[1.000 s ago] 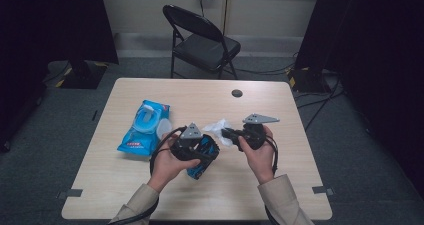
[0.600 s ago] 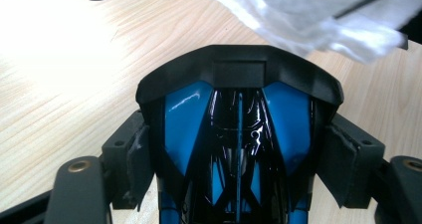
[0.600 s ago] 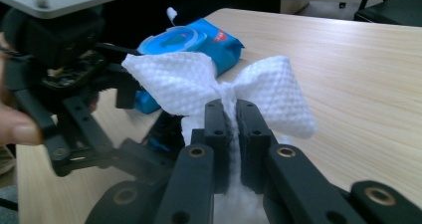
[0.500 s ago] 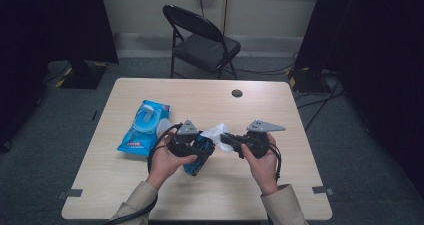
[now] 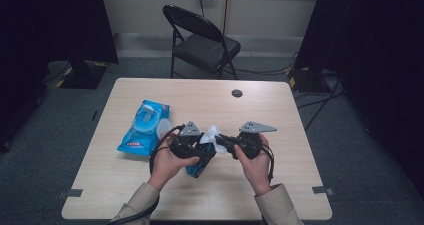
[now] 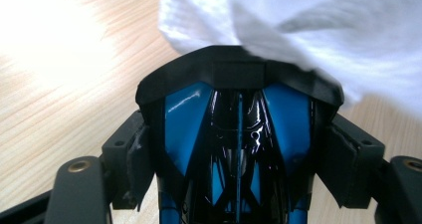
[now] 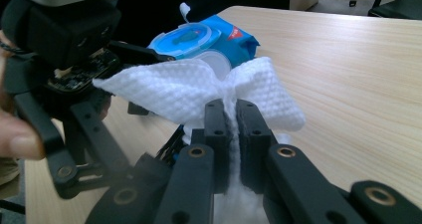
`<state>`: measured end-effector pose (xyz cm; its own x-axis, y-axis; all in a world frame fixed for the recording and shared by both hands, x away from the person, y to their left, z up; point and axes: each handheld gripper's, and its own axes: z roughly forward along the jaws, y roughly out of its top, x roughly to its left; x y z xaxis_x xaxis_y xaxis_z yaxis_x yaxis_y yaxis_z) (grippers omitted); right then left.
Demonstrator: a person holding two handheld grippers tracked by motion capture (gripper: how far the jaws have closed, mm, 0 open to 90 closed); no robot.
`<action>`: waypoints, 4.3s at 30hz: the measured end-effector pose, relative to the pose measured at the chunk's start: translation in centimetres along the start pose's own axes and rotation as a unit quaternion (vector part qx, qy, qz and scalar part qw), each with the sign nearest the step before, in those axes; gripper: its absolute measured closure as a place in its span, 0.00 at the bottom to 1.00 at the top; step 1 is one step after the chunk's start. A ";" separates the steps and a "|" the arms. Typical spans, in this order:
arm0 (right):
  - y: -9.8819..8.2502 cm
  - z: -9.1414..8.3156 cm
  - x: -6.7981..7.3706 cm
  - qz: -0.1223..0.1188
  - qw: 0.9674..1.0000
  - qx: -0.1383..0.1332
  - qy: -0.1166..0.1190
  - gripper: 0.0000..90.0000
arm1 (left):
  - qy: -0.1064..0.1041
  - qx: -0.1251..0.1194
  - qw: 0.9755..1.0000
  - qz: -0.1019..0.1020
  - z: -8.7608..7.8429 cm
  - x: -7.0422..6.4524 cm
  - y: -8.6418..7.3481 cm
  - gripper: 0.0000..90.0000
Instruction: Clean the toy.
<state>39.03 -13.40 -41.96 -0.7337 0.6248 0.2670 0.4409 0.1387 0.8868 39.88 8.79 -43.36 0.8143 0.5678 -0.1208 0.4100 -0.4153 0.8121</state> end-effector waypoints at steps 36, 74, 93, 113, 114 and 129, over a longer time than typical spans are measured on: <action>1.7 2.0 -0.9 0.013 1.000 0.005 -0.019 0.95 | -0.018 -0.008 0.999 0.025 -0.3 -1.3 1.1 0.28; 1.5 0.4 0.2 -0.006 1.000 -0.020 -0.017 0.95 | 0.000 -0.024 1.000 0.009 -1.2 -0.2 0.8 0.28; 1.8 0.0 -1.5 0.019 0.999 -0.025 -0.034 0.95 | -0.001 -0.034 0.999 0.020 -1.6 -0.6 1.2 0.28; 0.2 1.1 -0.4 0.026 0.999 -0.014 -0.015 0.95 | 0.007 -0.037 0.999 0.013 -1.7 -0.2 1.1 0.28; 0.1 1.2 -0.5 0.027 0.999 -0.012 -0.015 0.95 | 0.009 -0.038 0.999 0.016 -1.8 -0.1 1.2 0.28; -1.5 2.2 -0.3 0.034 0.999 0.007 0.011 0.95 | 0.006 -0.048 0.999 0.013 -2.0 -0.2 1.5 0.28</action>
<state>39.73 -12.11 -44.16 -0.7126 0.6167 0.3345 0.4972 0.1076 0.8609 39.54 9.47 -40.98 0.8196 0.5655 -0.0921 0.3467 -0.3615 0.8655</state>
